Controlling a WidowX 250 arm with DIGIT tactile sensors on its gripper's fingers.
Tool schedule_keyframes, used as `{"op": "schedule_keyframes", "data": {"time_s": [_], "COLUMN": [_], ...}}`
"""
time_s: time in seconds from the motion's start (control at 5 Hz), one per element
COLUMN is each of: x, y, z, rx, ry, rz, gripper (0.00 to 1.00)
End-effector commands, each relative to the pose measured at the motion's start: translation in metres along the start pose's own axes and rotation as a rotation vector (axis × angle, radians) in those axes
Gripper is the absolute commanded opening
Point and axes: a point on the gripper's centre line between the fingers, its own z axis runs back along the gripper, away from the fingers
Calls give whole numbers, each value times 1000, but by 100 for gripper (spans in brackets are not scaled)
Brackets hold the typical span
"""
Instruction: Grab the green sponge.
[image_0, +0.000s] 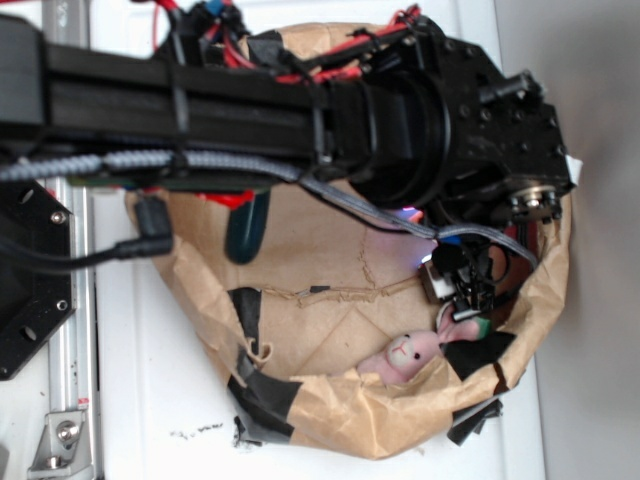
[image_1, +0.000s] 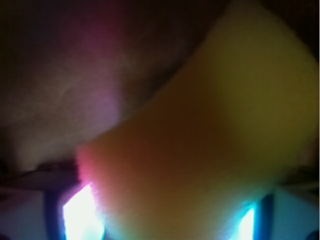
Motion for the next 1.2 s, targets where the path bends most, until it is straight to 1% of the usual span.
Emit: {"op": "schedule_keyframes", "data": {"time_s": [0.0,0.2,0.4,0.6,0.8,1.0], "x": [-29,-55,-72,-80,-90,-88], "y": [4,18,30,35,44,46], "z": [65,109,130,139,142,133], "rx": [15,9,45,67,54,84], "ry": [-96,-68,8,78,82,98], "rz": [-124,-176,-279,-338,-330,-349], "gripper": [0,0,0,0,0,0]}}
